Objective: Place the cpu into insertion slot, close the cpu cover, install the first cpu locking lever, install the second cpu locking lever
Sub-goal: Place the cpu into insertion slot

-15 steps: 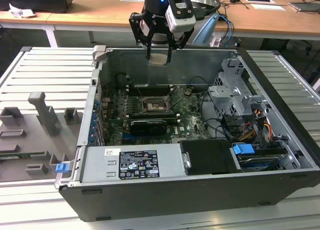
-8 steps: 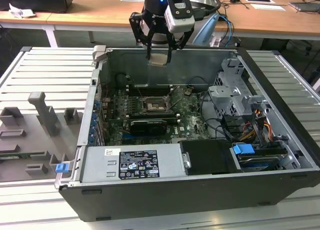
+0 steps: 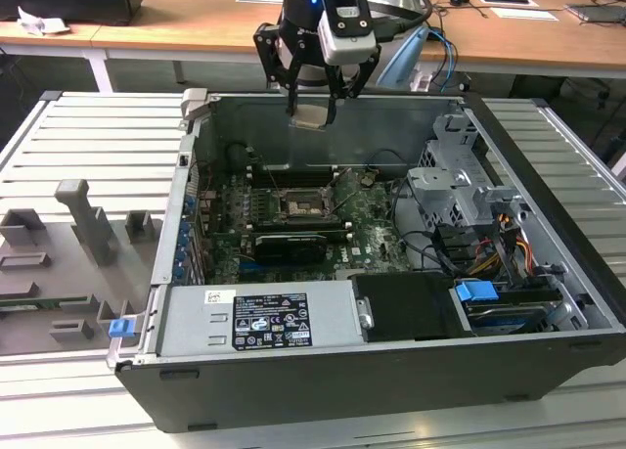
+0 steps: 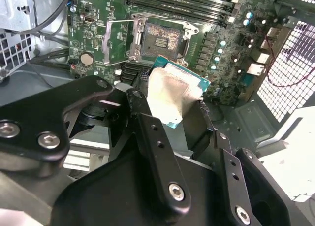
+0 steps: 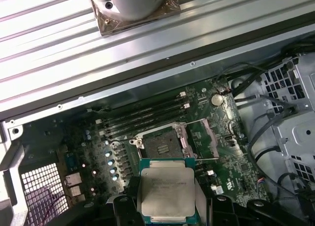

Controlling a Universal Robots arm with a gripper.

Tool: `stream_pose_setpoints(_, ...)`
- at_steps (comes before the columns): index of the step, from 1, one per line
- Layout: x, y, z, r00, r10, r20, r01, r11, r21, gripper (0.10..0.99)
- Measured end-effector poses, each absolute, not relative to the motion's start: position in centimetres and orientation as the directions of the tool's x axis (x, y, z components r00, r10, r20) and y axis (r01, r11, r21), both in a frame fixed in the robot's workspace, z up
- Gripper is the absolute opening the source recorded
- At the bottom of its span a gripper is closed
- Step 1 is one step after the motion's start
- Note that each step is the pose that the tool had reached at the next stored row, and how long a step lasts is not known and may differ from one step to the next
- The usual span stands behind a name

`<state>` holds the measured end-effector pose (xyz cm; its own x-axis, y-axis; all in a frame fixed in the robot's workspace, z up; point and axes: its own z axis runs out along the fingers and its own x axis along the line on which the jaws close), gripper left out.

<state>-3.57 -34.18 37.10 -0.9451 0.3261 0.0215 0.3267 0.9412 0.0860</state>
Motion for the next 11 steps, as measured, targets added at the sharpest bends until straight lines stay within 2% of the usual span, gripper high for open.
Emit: stream_pose_setpoints(11,-3.57,-34.19,36.84,-0.929,0.369,0.021,0.369,0.925,0.086,0.525)
